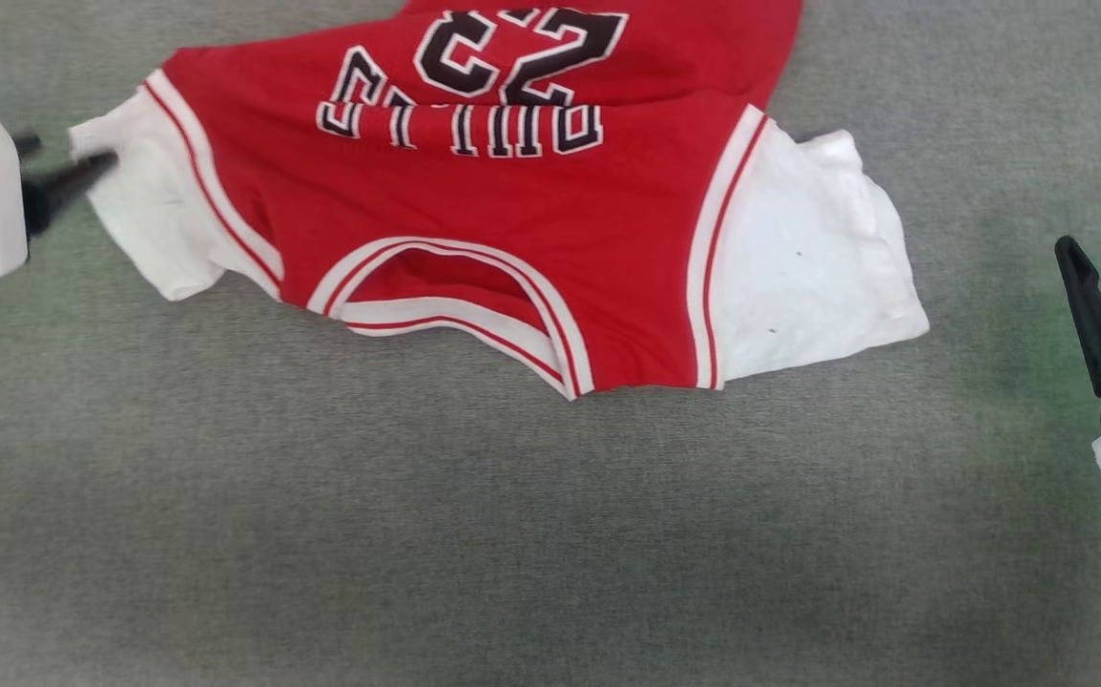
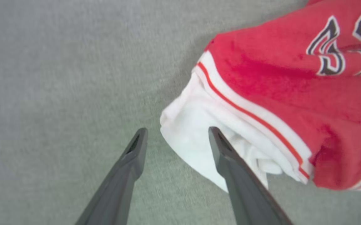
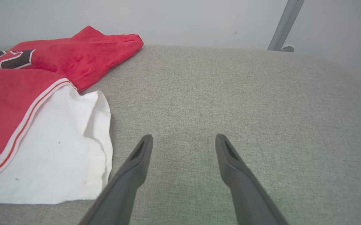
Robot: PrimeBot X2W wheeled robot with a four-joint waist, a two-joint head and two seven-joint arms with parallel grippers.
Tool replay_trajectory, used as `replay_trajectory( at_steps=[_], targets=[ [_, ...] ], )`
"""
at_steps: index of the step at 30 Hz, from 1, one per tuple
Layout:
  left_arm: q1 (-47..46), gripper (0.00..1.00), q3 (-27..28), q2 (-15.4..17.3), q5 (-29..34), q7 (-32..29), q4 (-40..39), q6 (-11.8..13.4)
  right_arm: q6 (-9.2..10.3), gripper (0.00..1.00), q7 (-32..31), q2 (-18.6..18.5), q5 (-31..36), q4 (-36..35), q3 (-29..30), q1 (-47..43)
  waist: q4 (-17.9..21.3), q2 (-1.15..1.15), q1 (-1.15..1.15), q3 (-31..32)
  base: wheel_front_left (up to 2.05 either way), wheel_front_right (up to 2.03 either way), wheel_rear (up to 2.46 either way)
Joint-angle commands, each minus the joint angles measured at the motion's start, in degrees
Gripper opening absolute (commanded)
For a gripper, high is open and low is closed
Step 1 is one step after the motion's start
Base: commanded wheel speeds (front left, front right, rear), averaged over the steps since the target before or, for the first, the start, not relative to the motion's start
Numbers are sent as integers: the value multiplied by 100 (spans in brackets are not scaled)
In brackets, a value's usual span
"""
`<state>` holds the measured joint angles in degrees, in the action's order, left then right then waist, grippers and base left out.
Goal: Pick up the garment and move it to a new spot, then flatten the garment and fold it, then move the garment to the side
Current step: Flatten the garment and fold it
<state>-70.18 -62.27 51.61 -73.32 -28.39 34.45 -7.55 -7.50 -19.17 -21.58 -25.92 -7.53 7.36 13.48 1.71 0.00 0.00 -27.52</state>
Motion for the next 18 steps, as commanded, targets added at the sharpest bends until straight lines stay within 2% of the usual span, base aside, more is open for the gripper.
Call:
replay_trajectory(
  at_steps=[1,6,11,16,17,18],
  targets=[
    [94,100,-34,16,-114,-126,-34,14,1,100,-14,21,7,-22,4,-51,-60,0,0,46,0,0,0],
    [252,100,29,86,-880,-967,-278,14,1,100,-41,45,0,-60,-22,-44,-103,0,0,-2,0,0,0],
    [393,100,87,13,-1188,-1116,-109,206,1,100,-17,72,-20,-91,-76,32,12,0,0,-159,0,0,0],
    [641,100,253,-246,-1797,-1319,-2,172,1,100,13,84,9,-121,-23,-1,124,0,0,-257,0,0,0],
    [693,96,298,-305,-1953,-1366,-26,141,1,100,6,84,11,-123,-5,-22,132,0,0,-261,0,0,0],
    [756,78,372,-372,-2114,-1399,-40,121,1,100,5,85,13,-128,13,-40,134,0,0,-263,0,0,0]
  ],
)
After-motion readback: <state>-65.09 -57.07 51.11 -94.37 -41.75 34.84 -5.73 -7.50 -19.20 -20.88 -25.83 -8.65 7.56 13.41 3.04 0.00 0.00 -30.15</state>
